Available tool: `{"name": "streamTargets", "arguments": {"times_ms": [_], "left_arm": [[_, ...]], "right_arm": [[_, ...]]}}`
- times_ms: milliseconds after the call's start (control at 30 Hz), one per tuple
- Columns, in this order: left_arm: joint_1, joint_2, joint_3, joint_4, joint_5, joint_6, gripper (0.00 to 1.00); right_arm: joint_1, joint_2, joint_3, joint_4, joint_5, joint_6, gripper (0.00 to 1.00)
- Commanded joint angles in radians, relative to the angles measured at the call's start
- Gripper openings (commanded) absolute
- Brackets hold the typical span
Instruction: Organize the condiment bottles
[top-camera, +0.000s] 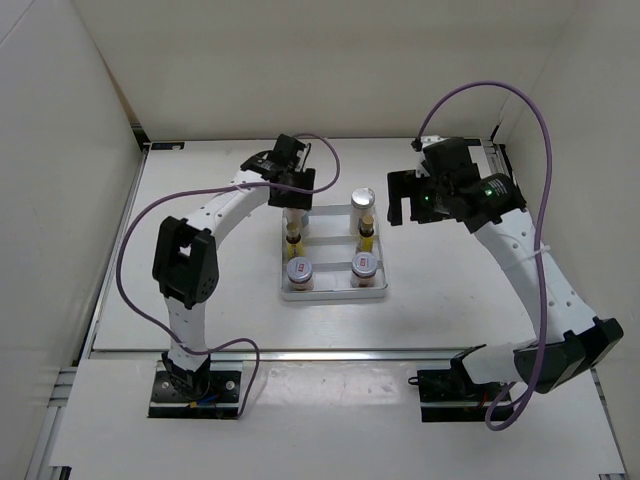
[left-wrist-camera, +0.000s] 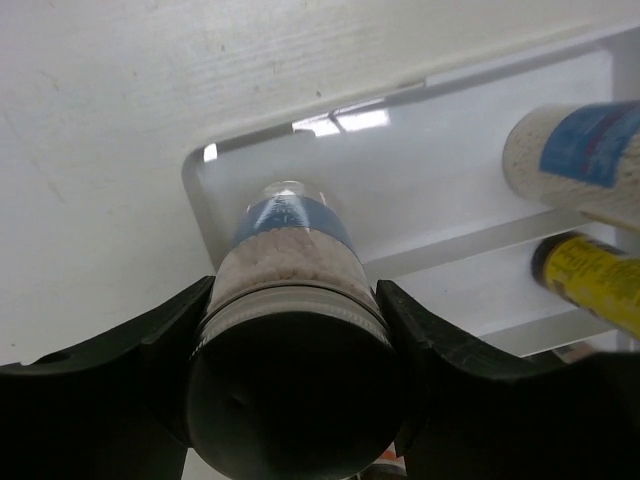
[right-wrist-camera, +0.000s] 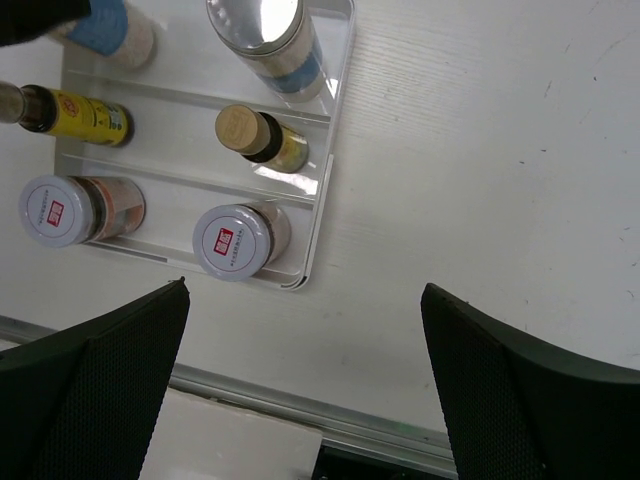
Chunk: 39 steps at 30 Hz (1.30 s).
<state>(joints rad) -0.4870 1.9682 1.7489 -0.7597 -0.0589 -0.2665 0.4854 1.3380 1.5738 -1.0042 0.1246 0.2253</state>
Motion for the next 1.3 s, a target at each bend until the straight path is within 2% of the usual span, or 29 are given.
{"name": "streamTargets", "arguments": {"times_ms": [0,167,267,300,333,533,700,800,867,900,1033,1100,1267], "left_arm": [[-0.005,-0.048,-0.006,0.016,0.016,-0.026,0.37],[-0.005,-0.048,-0.028,0.016,0.016,-0.027,0.49],[-0.005,-0.057,-0.028,0.016,0.016,-0.027,0.76],[-0.005,-0.057,-0.028,0.016,0.016,-0.027,0.91],[-0.005,-0.057,-0.028,0.016,0.016,-0.027,1.0],[-0.005,-0.117,0.023,-0.053,-0.08,-0.017,1.0],[0.01,-0.317,0.0,-0.053,-0.162,0.061,1.0],[0.051,-0.469,-0.086,-0.053,-0.18,0.082,1.0],[0.061,-0.555,-0.182,-0.012,-0.2,0.105,1.0],[0.073,-0.654,-0.23,0.014,-0.229,0.116,1.0],[0.096,-0.915,-0.577,0.192,-0.3,0.165,1.0],[0.108,-1.035,-0.662,0.247,-0.311,0.176,1.0],[0.128,-1.167,-0.842,0.261,-0.347,0.155,1.0]], "right_arm": [[-0.019,-0.039,0.023,-0.024,0.021,-0.009,1.0],[-0.028,-0.039,0.023,-0.033,0.006,-0.009,1.0],[-0.028,-0.039,0.023,-0.043,-0.003,0.0,1.0],[-0.028,-0.039,0.023,-0.043,-0.003,0.0,1.0],[-0.028,-0.039,0.023,-0.043,-0.003,0.0,1.0],[-0.028,-0.075,0.023,-0.053,-0.003,0.0,1.0],[-0.028,-0.105,0.005,-0.043,-0.003,0.0,1.0],[-0.028,-0.115,-0.004,-0.043,0.006,0.0,1.0],[-0.028,-0.135,-0.005,-0.043,0.018,0.0,1.0],[-0.028,-0.149,-0.005,-0.043,0.018,0.0,1.0],[-0.038,-0.197,-0.044,-0.033,0.058,-0.009,1.0],[-0.038,-0.23,-0.079,-0.021,0.095,0.0,1.0],[-0.038,-0.283,-0.132,-0.002,0.145,0.055,1.0]]}}
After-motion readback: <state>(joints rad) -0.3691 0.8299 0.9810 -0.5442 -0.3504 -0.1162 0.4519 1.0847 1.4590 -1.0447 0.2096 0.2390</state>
